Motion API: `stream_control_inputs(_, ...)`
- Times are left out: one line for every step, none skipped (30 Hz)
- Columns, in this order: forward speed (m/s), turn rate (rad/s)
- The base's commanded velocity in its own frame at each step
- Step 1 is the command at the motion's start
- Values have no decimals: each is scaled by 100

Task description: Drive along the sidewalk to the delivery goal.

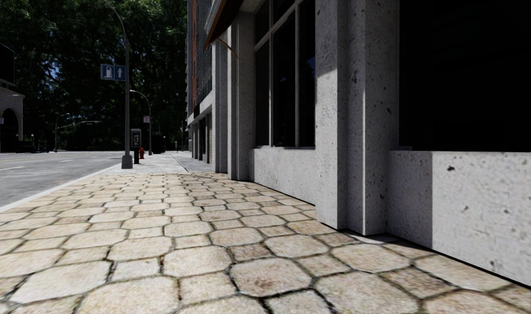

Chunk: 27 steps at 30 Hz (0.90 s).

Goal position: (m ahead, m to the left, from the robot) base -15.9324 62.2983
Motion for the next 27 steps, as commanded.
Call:
stream_control_inputs(0, 0)
stream_control_inputs(0, 0)
stream_control_inputs(0, 0)
stream_control_inputs(0, 0)
stream_control_inputs(0, 0)
stream_control_inputs(0, 0)
stream_control_inputs(0, 0)
stream_control_inputs(0, 0)
stream_control_inputs(0, 0)
stream_control_inputs(0, 0)
stream_control_inputs(0, 0)
stream_control_inputs(0, 0)
stream_control_inputs(0, 0)
stream_control_inputs(0, 0)
stream_control_inputs(0, 0)
stream_control_inputs(0, 0)
stream_control_inputs(0, 0)
stream_control_inputs(0, 0)
stream_control_inputs(0, 0)
stream_control_inputs(0, 0)
stream_control_inputs(0, 0)
stream_control_inputs(0, 0)
stream_control_inputs(0, 0)
stream_control_inputs(0, 0)
stream_control_inputs(0, 0)
stream_control_inputs(0, 0)
stream_control_inputs(0, 0)
